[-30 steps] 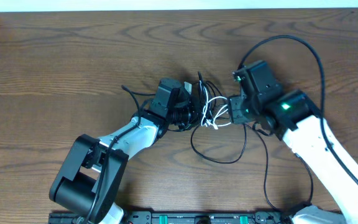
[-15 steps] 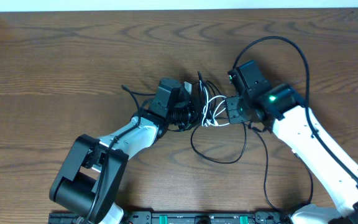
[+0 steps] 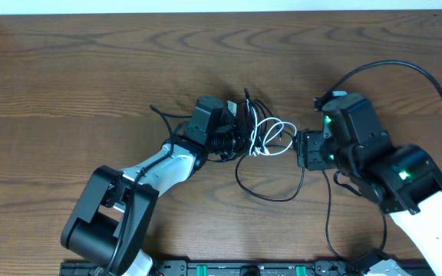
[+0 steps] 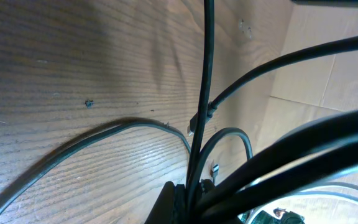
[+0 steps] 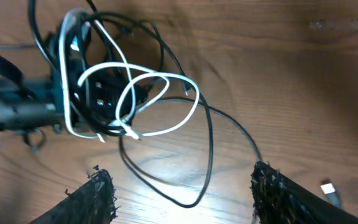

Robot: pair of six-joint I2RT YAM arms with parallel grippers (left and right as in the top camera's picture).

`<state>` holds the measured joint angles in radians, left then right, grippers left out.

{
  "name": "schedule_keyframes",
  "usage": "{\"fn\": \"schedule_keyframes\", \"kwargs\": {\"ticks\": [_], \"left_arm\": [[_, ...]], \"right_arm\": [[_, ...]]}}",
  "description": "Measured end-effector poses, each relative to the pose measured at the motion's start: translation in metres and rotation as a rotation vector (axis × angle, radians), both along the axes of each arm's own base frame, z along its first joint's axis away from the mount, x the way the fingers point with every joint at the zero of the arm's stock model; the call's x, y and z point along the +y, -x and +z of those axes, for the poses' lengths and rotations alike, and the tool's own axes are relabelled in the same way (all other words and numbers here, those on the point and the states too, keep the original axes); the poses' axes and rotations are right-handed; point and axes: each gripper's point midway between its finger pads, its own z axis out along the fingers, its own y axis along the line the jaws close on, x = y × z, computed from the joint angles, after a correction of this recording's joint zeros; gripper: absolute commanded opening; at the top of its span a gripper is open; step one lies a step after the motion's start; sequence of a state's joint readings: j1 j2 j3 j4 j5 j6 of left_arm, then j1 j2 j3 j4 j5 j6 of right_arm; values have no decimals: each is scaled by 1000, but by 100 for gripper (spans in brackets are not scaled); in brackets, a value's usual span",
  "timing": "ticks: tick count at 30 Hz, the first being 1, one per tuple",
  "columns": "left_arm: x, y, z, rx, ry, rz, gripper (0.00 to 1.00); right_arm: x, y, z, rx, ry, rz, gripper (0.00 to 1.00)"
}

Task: Untangle cables
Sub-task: 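Hold the bundle with both grippers close together at center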

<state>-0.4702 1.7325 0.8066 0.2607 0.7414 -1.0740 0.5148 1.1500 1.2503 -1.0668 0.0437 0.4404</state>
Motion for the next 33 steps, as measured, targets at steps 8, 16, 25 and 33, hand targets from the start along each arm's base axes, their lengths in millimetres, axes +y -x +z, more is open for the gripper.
{"fn": "schedule_keyframes", "kwargs": {"ticks": [8, 16, 25, 33], "left_arm": [[0, 0, 0, 0, 0, 0, 8], [0, 0, 0, 0, 0, 0, 8], [0, 0, 0, 0, 0, 0, 8], [0, 0, 0, 0, 0, 0, 8]], "right_arm": [[-1, 2, 2, 11, -40, -52, 72], [-1, 3, 2, 15, -42, -57, 82], [-1, 3, 2, 17, -43, -62, 92], [-2, 6, 0, 31, -35, -60, 99]]}}
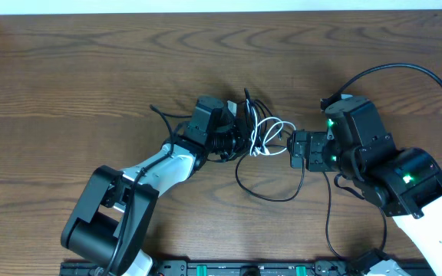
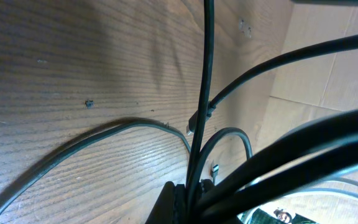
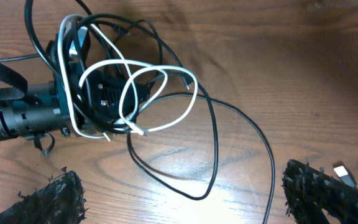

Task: Untangle cables
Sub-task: 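Hold the bundle with both grippers close together at center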

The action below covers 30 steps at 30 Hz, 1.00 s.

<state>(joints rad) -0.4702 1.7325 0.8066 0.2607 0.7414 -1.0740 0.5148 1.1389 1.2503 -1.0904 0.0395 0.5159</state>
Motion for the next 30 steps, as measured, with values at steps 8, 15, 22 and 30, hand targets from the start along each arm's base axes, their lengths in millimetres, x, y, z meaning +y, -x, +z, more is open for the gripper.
{"fn": "schedule_keyframes", "kwargs": {"ticks": [8, 15, 22, 30], "left_arm": [[0, 0, 0, 0, 0, 0, 8], [0, 0, 0, 0, 0, 0, 8], [0, 0, 0, 0, 0, 0, 8], [0, 0, 0, 0, 0, 0, 8]], "right_arm": [[-1, 2, -2, 11, 6, 0, 99], [-1, 2, -2, 11, 6, 0, 99], [-1, 2, -2, 11, 6, 0, 99], [-1, 2, -2, 11, 6, 0, 99]]}}
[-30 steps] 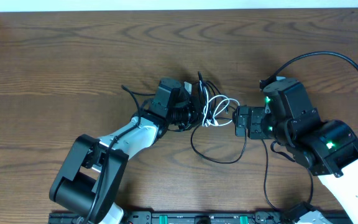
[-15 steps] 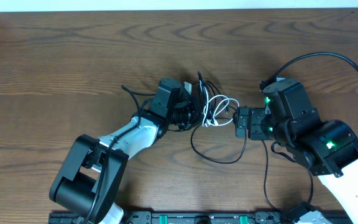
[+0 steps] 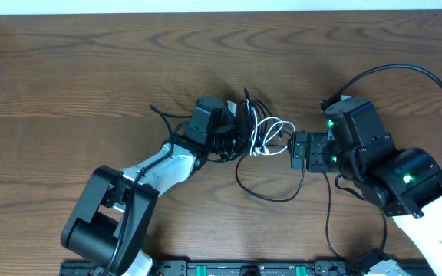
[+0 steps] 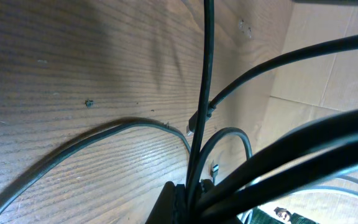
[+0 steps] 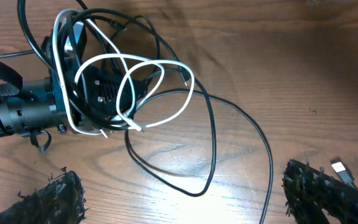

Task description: Untangle cables

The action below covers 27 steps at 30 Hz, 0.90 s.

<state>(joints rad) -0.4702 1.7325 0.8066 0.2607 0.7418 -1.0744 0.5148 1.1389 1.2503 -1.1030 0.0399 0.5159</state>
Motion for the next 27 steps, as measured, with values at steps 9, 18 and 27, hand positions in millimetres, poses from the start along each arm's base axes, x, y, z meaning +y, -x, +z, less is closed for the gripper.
{"fn": "schedule_keyframes", "kwargs": {"ticks": [9, 18, 27], "left_arm": [[0, 1, 0, 2, 3, -4, 8], [0, 4, -2, 25, -2, -7, 8], [1, 5, -3, 28, -3, -7, 8]], "right_arm": [[0, 0, 0, 0, 0, 0, 99], [0, 0, 0, 0, 0, 0, 99], [0, 0, 0, 0, 0, 0, 99]]}}
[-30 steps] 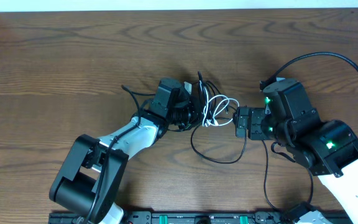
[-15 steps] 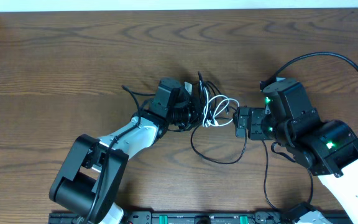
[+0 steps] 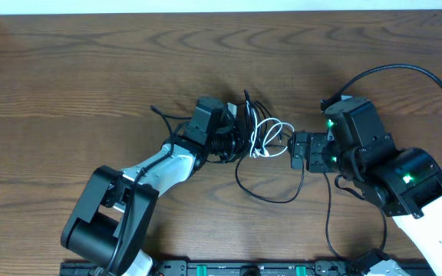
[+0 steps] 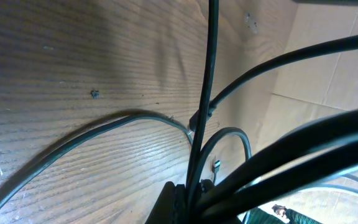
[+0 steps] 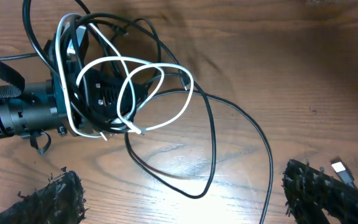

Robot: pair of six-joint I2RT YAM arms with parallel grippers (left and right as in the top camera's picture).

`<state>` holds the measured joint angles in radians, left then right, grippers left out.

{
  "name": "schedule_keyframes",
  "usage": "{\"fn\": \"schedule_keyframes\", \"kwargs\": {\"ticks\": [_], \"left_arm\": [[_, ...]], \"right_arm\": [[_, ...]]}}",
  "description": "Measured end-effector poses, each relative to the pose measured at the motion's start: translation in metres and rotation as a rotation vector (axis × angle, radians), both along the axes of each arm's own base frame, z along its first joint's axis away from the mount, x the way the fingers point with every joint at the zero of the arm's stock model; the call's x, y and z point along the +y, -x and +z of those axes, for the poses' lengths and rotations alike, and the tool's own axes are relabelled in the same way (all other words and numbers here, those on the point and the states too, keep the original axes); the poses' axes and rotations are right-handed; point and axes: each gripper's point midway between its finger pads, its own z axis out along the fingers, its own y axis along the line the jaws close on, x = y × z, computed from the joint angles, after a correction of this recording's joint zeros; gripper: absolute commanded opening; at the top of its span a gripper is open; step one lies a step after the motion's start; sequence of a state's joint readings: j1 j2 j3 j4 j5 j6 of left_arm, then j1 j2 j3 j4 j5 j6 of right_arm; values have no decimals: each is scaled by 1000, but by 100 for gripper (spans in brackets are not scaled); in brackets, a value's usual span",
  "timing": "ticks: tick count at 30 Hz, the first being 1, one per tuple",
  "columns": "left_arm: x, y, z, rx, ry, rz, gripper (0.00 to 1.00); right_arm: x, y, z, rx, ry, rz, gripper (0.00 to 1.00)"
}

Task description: Untangle cables

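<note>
A tangle of black cables point(image 3: 245, 123) and a white cable point(image 3: 271, 139) lies at the table's middle. My left gripper point(image 3: 240, 132) is buried in the tangle and shut on the black cables point(image 4: 272, 168). My right gripper point(image 3: 291, 151) stands wide open just right of the white loops, its fingers point(image 5: 50, 198) low on either side of a black loop point(image 5: 185, 180) lying on the wood. The white cable point(image 5: 135, 99) is wrapped around the left gripper's head in the right wrist view.
The brown wooden table point(image 3: 90, 69) carries everything. A thick black arm cable point(image 3: 405, 69) arcs over the right arm. A loose black loop point(image 3: 267, 188) trails toward the front. A small silver plug point(image 5: 339, 168) lies at the right.
The cable bundle shifted very slightly in both wrist views. Both arms stay where they were.
At first my right gripper was close to the white loops, its fingers nearer together in view. Then it stood a little lower and wider apart. My left gripper stayed shut on the black cables throughout, and the tangle has hardly changed.
</note>
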<state>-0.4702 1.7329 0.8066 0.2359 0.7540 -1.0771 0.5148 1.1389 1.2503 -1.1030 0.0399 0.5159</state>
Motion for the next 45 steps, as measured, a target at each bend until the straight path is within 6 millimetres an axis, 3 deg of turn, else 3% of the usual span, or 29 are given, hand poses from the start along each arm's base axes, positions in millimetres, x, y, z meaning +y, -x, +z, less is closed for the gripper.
{"fn": "schedule_keyframes", "kwargs": {"ticks": [6, 13, 16, 19, 32, 37, 45], "left_arm": [[0, 0, 0, 0, 0, 0, 8], [0, 0, 0, 0, 0, 0, 8], [0, 0, 0, 9, 3, 5, 8], [0, 0, 0, 24, 8, 12, 8], [0, 0, 0, 41, 12, 23, 8], [0, 1, 0, 42, 12, 24, 9], [0, 0, 0, 41, 12, 24, 9]], "right_arm": [[1, -2, 1, -7, -6, -1, 99], [15, -25, 13, -106, -37, 39, 99], [18, -29, 4, -98, 16, 102, 96], [21, -33, -11, -73, 79, 174, 86], [35, -57, -68, 33, 206, 313, 87], [44, -72, -73, 1, 198, 318, 87], [55, -102, -61, -126, 177, 297, 85]]}}
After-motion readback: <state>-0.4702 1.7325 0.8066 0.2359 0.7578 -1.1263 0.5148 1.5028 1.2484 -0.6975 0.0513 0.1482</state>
